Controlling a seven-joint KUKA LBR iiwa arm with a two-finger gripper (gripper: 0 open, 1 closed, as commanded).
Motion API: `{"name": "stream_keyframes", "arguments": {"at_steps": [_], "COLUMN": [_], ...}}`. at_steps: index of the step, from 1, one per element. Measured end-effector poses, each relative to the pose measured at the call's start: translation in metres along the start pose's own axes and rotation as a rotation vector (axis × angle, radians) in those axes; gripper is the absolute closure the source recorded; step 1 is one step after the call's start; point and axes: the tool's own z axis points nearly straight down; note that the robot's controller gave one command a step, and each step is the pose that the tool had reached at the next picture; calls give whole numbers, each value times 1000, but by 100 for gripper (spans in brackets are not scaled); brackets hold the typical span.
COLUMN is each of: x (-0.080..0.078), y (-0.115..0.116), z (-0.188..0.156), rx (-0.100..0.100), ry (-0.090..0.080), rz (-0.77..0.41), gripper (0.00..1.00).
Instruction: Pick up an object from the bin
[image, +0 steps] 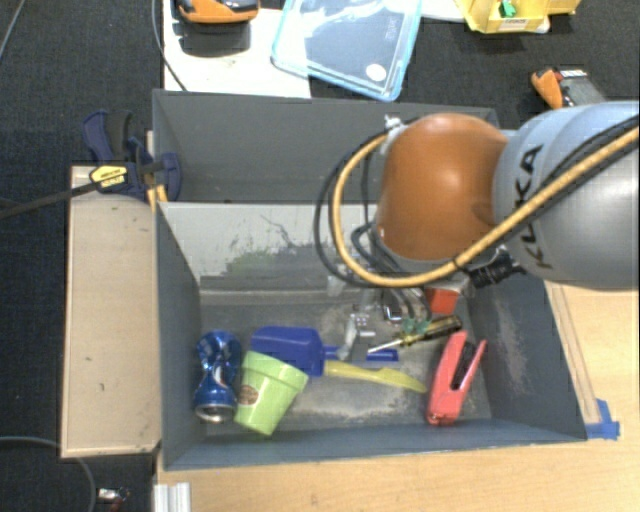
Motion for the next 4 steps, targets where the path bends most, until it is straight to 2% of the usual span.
{"name": "stream_keyframes", "arguments": {"at_steps": [1,2,3,4], "x": [-2,6,11,31], "y": [-1,-19,-42,-43], "z": [-4,70,85,106], "rx": [-1,-2,-3,-3], "ry": [-8,-12,-14,-11], "rz": [4,56,88,153], "gripper": [0,0,0,0]}}
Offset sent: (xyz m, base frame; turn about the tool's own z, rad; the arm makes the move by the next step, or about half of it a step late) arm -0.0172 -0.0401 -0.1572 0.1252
